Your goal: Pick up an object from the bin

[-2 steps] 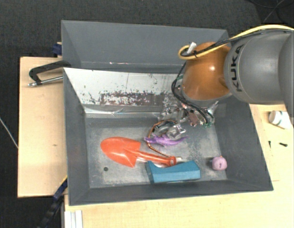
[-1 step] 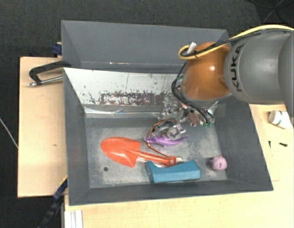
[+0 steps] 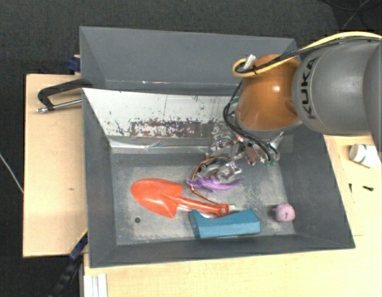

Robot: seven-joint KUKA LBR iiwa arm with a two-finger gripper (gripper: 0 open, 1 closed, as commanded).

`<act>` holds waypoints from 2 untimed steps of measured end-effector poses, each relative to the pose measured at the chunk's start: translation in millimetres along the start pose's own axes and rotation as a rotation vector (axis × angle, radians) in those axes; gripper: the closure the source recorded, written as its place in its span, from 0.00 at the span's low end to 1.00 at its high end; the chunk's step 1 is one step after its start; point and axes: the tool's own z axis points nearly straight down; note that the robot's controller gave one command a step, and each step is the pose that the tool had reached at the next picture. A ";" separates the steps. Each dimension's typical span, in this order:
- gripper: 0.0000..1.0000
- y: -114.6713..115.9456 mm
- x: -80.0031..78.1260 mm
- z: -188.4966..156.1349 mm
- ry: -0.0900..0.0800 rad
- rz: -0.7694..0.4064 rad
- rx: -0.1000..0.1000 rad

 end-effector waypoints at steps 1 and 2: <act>1.00 3.3 3.3 -14.9 0.010 0.001 -0.009; 1.00 4.4 2.7 -32.1 0.010 -0.001 -0.010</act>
Offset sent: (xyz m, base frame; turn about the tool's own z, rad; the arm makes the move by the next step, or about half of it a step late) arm 0.0001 0.0001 0.0018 0.0001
